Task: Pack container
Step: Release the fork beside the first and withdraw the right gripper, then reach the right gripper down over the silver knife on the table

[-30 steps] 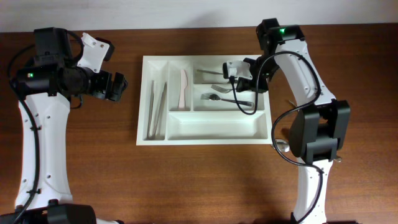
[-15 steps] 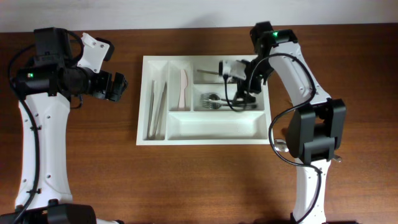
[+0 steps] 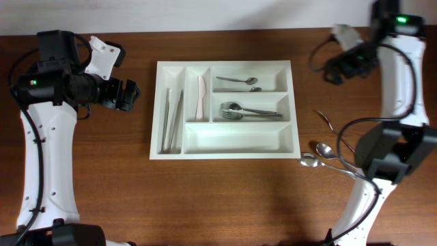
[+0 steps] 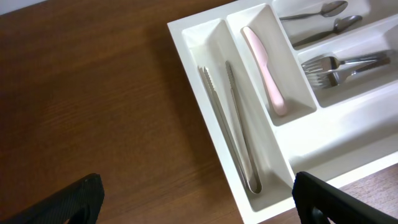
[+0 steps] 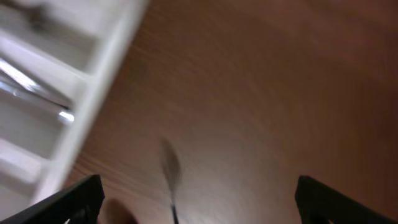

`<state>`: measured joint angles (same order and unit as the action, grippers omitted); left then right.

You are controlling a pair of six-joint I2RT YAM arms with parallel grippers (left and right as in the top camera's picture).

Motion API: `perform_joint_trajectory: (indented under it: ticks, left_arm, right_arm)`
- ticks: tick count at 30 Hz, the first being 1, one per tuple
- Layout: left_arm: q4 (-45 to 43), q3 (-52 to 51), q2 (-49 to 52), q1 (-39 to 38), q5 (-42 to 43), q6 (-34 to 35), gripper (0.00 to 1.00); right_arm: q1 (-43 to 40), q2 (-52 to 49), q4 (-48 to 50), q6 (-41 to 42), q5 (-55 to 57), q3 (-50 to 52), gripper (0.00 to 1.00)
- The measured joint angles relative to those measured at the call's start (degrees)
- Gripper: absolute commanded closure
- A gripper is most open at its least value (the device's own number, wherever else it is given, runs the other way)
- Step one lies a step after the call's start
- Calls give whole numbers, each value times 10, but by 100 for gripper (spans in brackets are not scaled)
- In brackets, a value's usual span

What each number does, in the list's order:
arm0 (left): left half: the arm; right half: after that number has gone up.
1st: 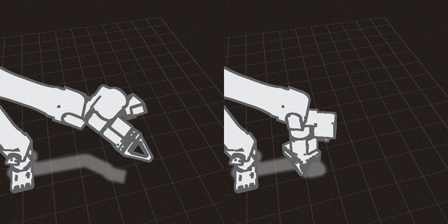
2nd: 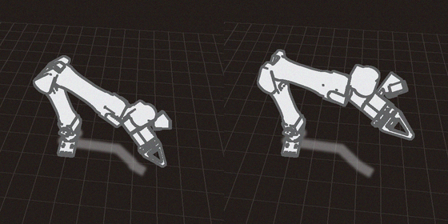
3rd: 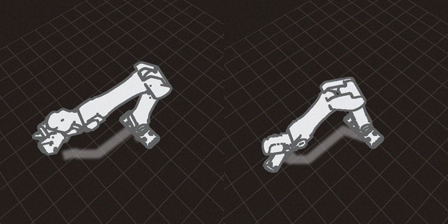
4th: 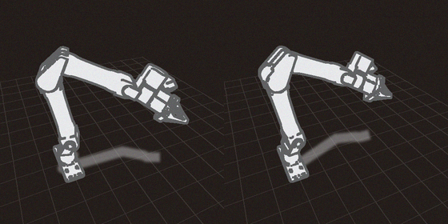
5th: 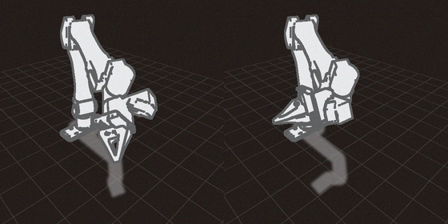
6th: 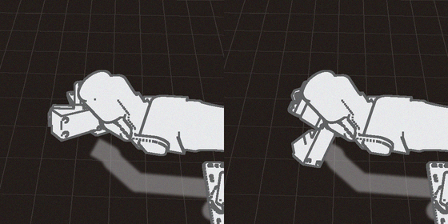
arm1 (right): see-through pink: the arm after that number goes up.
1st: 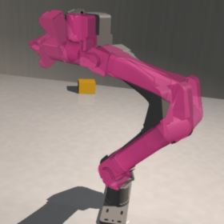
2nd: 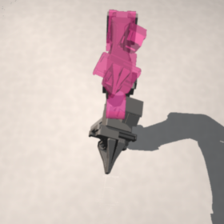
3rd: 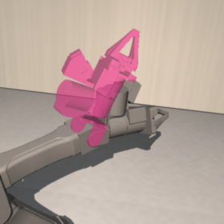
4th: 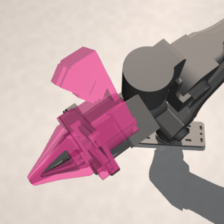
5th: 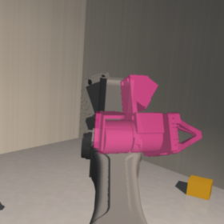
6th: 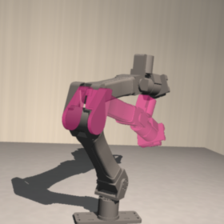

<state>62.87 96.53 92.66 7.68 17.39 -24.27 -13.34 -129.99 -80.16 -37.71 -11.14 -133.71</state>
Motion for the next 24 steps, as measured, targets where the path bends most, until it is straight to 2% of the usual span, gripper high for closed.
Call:
perform_joint_trajectory:
  ticks: [2, 6, 13, 20, 24]
  left_arm:
    - [0, 0, 0, 0, 0, 0, 1]
    - [0, 0, 0, 0, 0, 0, 1]
    - [0, 0, 0, 0, 0, 0, 1]
    - [0, 0, 0, 0, 0, 0, 1]
    - [0, 0, 0, 0, 0, 0, 1]
  right_arm:
    - [-26, 0, -4, 14, 1, 15, 18]
    - [-54, 0, -7, 28, 2, 71, 20]
    - [-31, 0, -2, 70, 1, 179, 30]
    - [-15, 15, -2, 115, 1, 199, 28]
    - [-17, 110, 69, 123, 3, 302, 18]
